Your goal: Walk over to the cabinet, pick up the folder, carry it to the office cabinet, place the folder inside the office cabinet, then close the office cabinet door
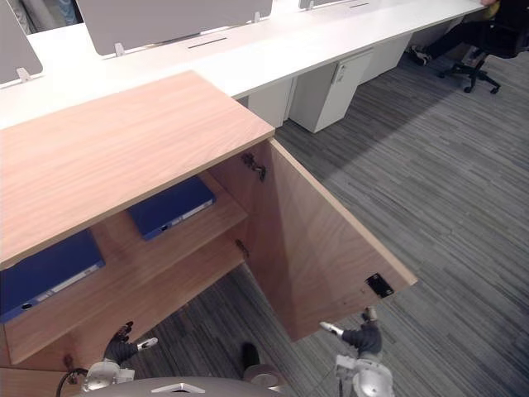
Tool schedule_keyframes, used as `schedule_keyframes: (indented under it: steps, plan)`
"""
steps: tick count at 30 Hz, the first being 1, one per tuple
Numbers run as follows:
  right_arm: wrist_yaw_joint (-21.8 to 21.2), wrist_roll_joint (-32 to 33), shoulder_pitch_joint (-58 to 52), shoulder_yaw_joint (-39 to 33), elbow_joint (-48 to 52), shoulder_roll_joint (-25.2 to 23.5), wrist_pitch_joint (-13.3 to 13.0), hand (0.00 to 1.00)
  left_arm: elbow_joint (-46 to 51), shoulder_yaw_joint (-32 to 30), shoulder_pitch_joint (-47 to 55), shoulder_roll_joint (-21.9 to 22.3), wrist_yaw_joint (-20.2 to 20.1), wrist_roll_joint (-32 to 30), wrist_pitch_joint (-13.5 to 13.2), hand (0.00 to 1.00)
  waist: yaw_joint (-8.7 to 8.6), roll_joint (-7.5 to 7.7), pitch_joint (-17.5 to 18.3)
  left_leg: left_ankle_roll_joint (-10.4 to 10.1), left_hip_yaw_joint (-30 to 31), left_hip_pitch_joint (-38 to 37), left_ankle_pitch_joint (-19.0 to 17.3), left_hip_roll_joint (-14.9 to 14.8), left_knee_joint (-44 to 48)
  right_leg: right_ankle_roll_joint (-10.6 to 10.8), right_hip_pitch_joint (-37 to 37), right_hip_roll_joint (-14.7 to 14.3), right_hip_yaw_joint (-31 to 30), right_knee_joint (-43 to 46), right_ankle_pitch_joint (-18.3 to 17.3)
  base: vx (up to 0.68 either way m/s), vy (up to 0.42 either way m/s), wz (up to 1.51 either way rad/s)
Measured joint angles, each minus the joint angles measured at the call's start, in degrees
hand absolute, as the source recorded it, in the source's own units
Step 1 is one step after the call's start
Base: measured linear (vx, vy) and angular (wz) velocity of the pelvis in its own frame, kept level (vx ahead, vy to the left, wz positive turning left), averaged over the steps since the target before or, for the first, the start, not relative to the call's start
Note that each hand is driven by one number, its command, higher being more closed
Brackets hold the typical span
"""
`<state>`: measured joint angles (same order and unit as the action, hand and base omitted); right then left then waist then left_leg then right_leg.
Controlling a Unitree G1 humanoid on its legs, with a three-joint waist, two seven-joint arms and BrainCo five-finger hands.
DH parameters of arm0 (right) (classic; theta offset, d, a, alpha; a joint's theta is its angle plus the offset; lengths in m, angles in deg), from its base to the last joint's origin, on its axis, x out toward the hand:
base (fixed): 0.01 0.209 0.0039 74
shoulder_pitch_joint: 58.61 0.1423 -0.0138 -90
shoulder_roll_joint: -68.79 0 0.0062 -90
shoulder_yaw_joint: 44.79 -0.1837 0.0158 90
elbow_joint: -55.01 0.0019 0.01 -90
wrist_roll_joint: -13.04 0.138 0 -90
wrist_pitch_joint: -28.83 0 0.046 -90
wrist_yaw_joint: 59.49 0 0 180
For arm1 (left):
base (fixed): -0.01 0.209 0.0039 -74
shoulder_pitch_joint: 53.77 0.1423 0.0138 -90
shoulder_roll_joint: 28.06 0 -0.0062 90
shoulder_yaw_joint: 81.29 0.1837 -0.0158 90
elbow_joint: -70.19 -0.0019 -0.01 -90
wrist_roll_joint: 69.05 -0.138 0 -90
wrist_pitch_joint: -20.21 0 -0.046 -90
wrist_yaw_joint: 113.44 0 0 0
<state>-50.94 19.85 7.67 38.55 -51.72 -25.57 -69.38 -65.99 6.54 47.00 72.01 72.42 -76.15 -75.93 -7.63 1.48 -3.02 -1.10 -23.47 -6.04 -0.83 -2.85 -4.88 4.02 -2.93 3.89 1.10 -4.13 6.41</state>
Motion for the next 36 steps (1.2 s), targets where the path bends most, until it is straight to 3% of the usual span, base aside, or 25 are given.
schedule_keyframes:
  steps: [3,7,14,22,27,36]
  plan:
    - [-2.3,-0.1,-0.6,5.7,-0.7,-0.3,0.1,0.0,-0.1,0.1,-0.4,0.6,0.0,-0.2,0.0,0.0,0.2,0.0,0.0,0.0,1.2,0.7,0.5,-0.1,0.0,0.0,-0.2,0.0,1.2,0.2,0.0,-0.03,-0.037,0.16]
    - [-7.3,-2.4,1.2,16.3,-2.2,-1.4,0.5,0.0,-0.1,0.1,-1.6,0.6,0.2,-1.0,0.1,0.0,2.54,0.03,0.0,0.4,3.6,1.0,1.5,-0.1,0.0,0.1,0.0,0.2,3.1,0.9,-0.1,-0.01,-0.027,0.31]
    - [-9.8,-9.5,8.4,24.2,-4.5,-5.7,-0.2,0.0,-0.9,1.3,-0.8,0.6,1.3,-1.1,0.4,0.0,5.02,0.72,0.1,0.6,6.8,1.7,1.9,0.9,-0.1,0.4,1.2,1.8,5.8,1.7,-1.2,-0.03,0.009,0.26]
    - [-9.2,-13.1,12.3,23.1,-11.6,-6.1,-0.1,0.0,-2.3,2.2,-1.0,0.2,1.3,-2.1,0.5,0.0,6.27,2.79,0.1,1.9,9.7,2.1,1.5,3.4,-0.1,2.0,2.2,3.8,6.7,2.0,-2.3,0.01,0.044,0.21]
    - [-7.8,-15.3,13.3,18.3,-15.7,-6.6,0.1,0.0,-2.3,2.2,-1.1,0.2,1.3,-2.1,0.5,0.0,6.76,2.84,0.0,3.2,11.6,2.3,1.3,4.7,-0.1,2.5,3.1,5.1,8.3,2.1,-2.8,0.06,0.052,0.23]
    - [-4.2,-16.2,16.2,11.7,-25.4,-7.7,2.0,0.0,-4.4,1.0,-2.1,0.3,1.5,-1.8,0.6,0.0,7.09,2.49,-0.7,3.3,15.6,2.0,1.4,4.8,-0.1,1.5,5.5,4.9,11.9,2.0,-3.9,0.03,-0.015,0.22]
